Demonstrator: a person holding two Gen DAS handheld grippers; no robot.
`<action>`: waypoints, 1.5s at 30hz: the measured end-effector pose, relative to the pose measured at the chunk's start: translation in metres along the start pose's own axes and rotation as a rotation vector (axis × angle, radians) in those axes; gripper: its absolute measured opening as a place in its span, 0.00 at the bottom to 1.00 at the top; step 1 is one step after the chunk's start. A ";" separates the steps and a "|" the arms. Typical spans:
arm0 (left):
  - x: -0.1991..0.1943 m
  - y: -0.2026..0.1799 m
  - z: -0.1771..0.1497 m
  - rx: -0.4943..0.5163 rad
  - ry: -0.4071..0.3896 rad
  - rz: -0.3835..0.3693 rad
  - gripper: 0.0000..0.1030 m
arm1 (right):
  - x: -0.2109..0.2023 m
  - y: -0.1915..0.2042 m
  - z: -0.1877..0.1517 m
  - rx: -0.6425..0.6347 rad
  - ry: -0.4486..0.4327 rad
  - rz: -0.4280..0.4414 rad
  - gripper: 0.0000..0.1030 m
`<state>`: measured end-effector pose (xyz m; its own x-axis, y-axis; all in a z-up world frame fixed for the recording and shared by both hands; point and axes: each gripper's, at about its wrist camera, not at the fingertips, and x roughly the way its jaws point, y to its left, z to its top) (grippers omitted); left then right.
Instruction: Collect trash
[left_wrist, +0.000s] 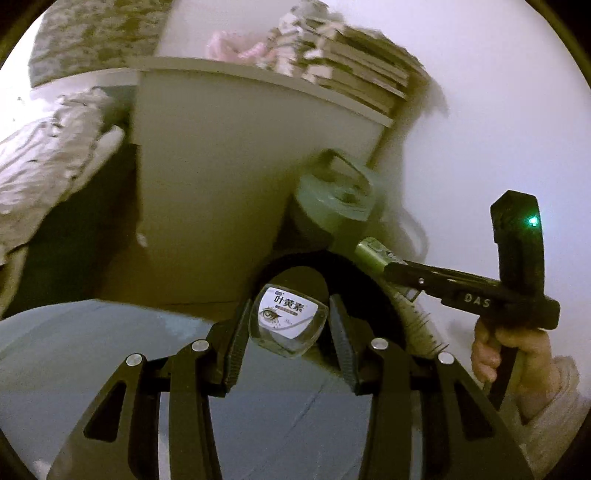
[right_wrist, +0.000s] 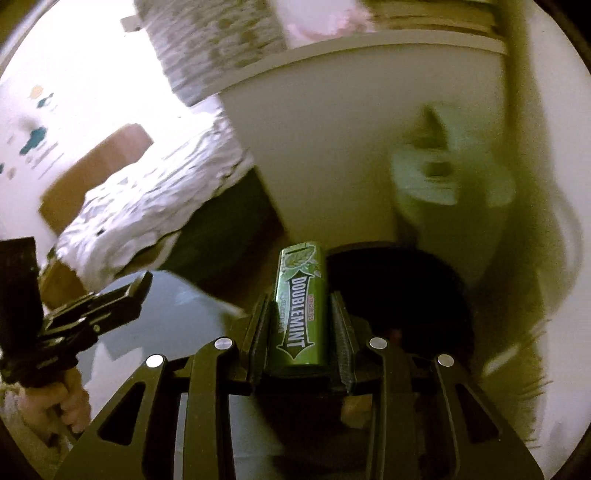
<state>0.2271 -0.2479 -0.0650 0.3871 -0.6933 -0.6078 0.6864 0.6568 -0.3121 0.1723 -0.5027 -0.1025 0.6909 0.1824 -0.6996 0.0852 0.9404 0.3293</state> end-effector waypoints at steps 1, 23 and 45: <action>0.011 -0.008 0.002 0.004 0.007 -0.010 0.41 | 0.001 -0.011 0.000 0.012 0.000 -0.007 0.31; 0.111 -0.059 0.001 0.024 0.146 -0.060 0.41 | 0.040 -0.103 -0.015 0.162 0.043 -0.045 0.31; 0.091 -0.063 0.004 0.017 0.126 -0.023 0.77 | 0.042 -0.101 -0.019 0.179 0.044 -0.035 0.32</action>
<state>0.2215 -0.3539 -0.0975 0.2915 -0.6650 -0.6876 0.7054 0.6349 -0.3151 0.1791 -0.5840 -0.1776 0.6531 0.1664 -0.7388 0.2378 0.8812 0.4087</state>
